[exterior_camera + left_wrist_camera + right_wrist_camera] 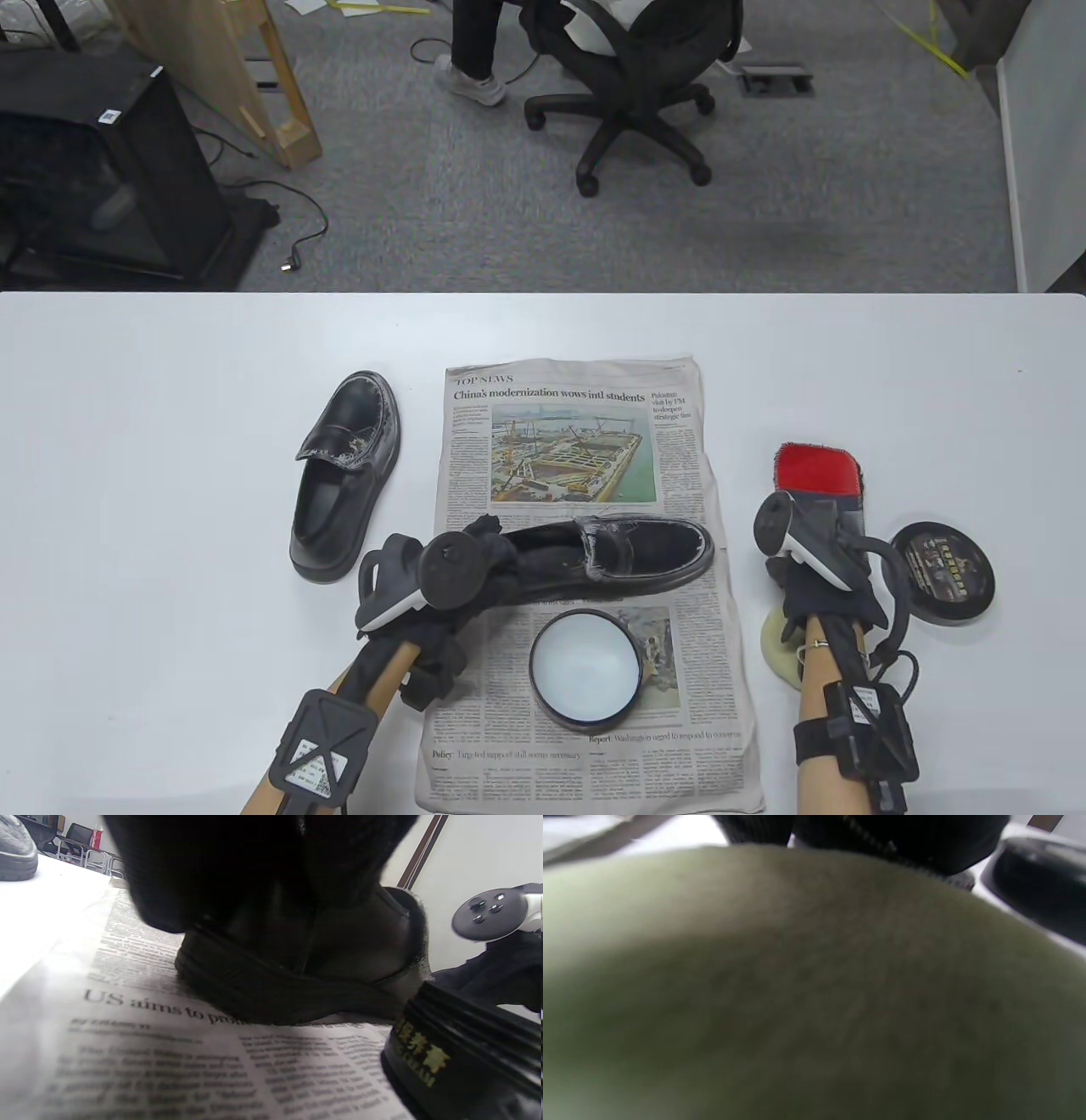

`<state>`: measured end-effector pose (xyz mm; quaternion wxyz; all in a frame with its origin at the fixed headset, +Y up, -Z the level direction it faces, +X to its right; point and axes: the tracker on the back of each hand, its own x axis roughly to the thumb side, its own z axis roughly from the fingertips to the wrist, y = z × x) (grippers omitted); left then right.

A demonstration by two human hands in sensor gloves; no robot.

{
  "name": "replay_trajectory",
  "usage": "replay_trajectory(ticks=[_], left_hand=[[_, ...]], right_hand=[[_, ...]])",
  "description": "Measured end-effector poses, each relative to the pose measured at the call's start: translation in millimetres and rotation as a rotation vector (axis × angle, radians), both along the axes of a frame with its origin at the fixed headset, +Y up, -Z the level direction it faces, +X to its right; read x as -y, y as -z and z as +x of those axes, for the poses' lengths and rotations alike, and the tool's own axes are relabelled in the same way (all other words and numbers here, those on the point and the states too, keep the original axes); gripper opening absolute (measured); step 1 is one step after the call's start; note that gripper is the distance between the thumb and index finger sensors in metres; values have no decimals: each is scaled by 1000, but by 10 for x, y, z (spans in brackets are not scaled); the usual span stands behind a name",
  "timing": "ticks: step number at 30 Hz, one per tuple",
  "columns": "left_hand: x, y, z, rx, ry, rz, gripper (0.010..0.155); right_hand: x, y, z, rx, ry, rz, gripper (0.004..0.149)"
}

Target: Dip and apply leather care cream with polishing sponge on shoes

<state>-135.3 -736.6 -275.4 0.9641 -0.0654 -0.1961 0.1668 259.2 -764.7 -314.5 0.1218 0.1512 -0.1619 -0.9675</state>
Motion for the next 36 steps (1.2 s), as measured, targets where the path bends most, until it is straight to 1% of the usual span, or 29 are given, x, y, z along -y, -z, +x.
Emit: replay_trajectory(ticks=[1,2,3,4,6,7,8,10,11,12,13,15,16,17,18,19,21,22,25,26,28,30,32,34,36], left_hand=[[-24,-4,3,1,-18,19,55],[-39,-5,9,4,-28,28,60],[-72,-6,31,5,-37,42,68],[-100,-2,64,11,-24,52,77],[-139,27,152,15,62,64,90],[-139,61,206,18,127,49,96],[-126,93,245,19,172,30,99],[-49,184,337,-1,242,-19,103],[-19,211,360,8,255,-44,103],[27,247,385,7,268,-84,101],[36,261,382,-6,258,-92,97],[45,267,371,-14,223,-79,96],[48,262,370,-15,236,-78,94],[49,257,377,-9,261,-57,93],[52,252,390,-6,283,-39,92],[54,247,397,-6,295,-30,91],[62,241,415,10,325,-5,89],[61,242,416,11,331,-2,89],[63,230,417,6,330,13,89],[67,227,420,0,341,26,89],[69,221,424,-8,354,35,87],[67,214,423,-12,356,43,86],[68,216,415,-18,357,56,85],[66,220,423,-22,357,39,85],[64,213,433,-25,373,52,85]], right_hand=[[-26,-4,10,-12,-59,53,55],[-47,-3,22,-14,-70,62,51],[-93,-16,39,-3,-55,71,50],[-158,-45,44,-7,-15,108,50],[-307,-131,-8,-70,81,216,51],[-400,-203,-78,-132,127,272,52],[-460,-259,-138,-187,160,293,53],[-580,-444,-377,-343,253,329,54],[-599,-506,-469,-393,268,328,53],[-603,-593,-621,-471,282,314,52],[-582,-662,-765,-534,282,288,51],[-523,-734,-976,-619,273,267,48],[-497,-743,-1049,-647,308,252,48],[-464,-747,-1157,-664,404,250,48],[-450,-734,-1249,-672,501,283,49],[-451,-719,-1300,-676,554,292,50],[-463,-617,-1449,-679,673,246,50],[-460,-571,-1494,-669,694,229,50],[-399,-368,-1551,-599,664,229,53],[-357,-288,-1524,-557,654,214,54],[-294,-197,-1427,-481,660,191,54],[-238,-155,-1265,-425,614,171,55],[-218,-189,-1156,-405,537,189,56],[-209,-277,-1090,-418,406,218,56],[-211,-405,-1085,-453,268,269,55]])
